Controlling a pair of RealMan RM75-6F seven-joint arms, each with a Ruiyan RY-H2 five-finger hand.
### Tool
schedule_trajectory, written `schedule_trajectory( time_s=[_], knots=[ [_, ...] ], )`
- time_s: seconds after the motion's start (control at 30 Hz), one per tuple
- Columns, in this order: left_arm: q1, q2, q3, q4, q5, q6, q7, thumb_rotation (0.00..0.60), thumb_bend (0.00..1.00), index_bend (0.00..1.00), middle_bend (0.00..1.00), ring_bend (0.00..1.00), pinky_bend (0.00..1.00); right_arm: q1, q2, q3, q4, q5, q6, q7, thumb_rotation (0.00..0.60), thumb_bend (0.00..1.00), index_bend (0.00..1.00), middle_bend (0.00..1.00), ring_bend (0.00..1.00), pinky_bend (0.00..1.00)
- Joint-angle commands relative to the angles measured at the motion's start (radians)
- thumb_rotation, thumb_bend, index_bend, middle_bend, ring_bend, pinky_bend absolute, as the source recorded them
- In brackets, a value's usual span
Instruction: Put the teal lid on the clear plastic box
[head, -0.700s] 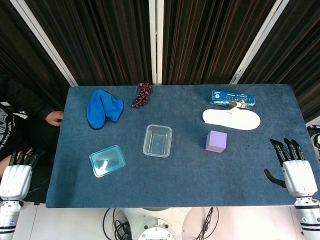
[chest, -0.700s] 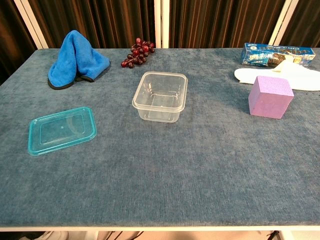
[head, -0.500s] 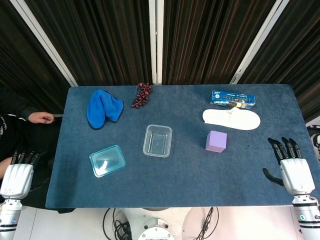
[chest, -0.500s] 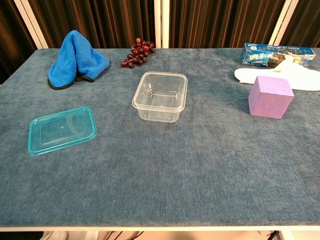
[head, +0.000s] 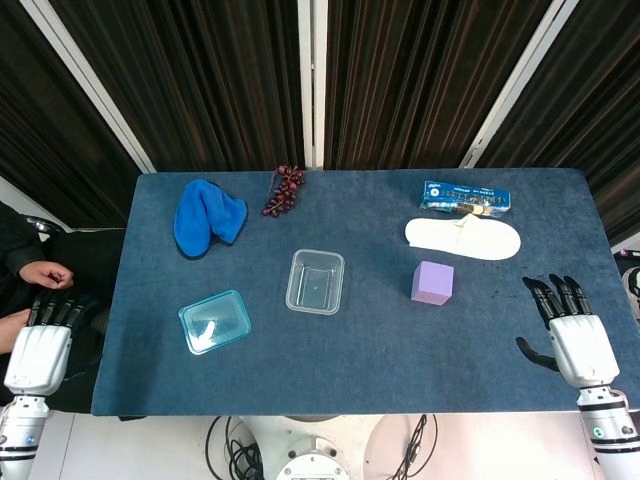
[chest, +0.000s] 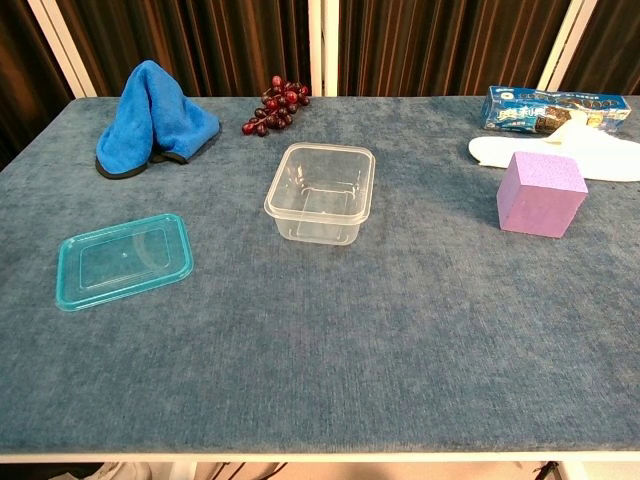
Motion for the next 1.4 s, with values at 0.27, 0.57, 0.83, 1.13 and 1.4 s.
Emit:
schedule_trajectory(
  time_s=[0.27, 0.57, 0.83, 1.13, 1.4],
  knots=[
    [-0.001, -0.017, 0.008, 0.001, 0.022, 0.007, -0.013, 0.600, 0.00, 0.23, 0.19, 0.08, 0.05, 0.121, -0.014, -0.027, -0.018, -0.123, -0.131, 0.107, 0.600, 0.17, 0.00, 0.19, 0.00, 0.00],
    [-0.026, -0.039, 0.012, 0.022, 0.057, -0.009, -0.035, 0.600, 0.00, 0.24, 0.20, 0.08, 0.06, 0.327, -0.081, 0.020, -0.077, -0.165, -0.353, 0.088, 0.600, 0.26, 0.00, 0.24, 0.00, 0.00],
    [-0.061, -0.059, 0.015, 0.024, 0.100, -0.030, -0.043, 0.600, 0.00, 0.24, 0.20, 0.08, 0.06, 0.617, -0.241, 0.164, -0.086, 0.025, -0.714, -0.022, 0.600, 0.23, 0.00, 0.22, 0.00, 0.00],
    [-0.068, -0.078, 0.019, 0.045, 0.096, -0.037, -0.076, 0.600, 0.00, 0.24, 0.20, 0.08, 0.06, 0.844, -0.467, 0.230, 0.090, 0.266, -0.892, -0.146, 0.600, 0.14, 0.00, 0.19, 0.00, 0.00],
    [-0.058, -0.084, 0.026, 0.071, 0.090, -0.023, -0.120, 0.600, 0.00, 0.24, 0.20, 0.08, 0.06, 0.968, -0.590, 0.218, 0.233, 0.475, -0.907, -0.284, 0.600, 0.13, 0.00, 0.22, 0.00, 0.00]
  ],
)
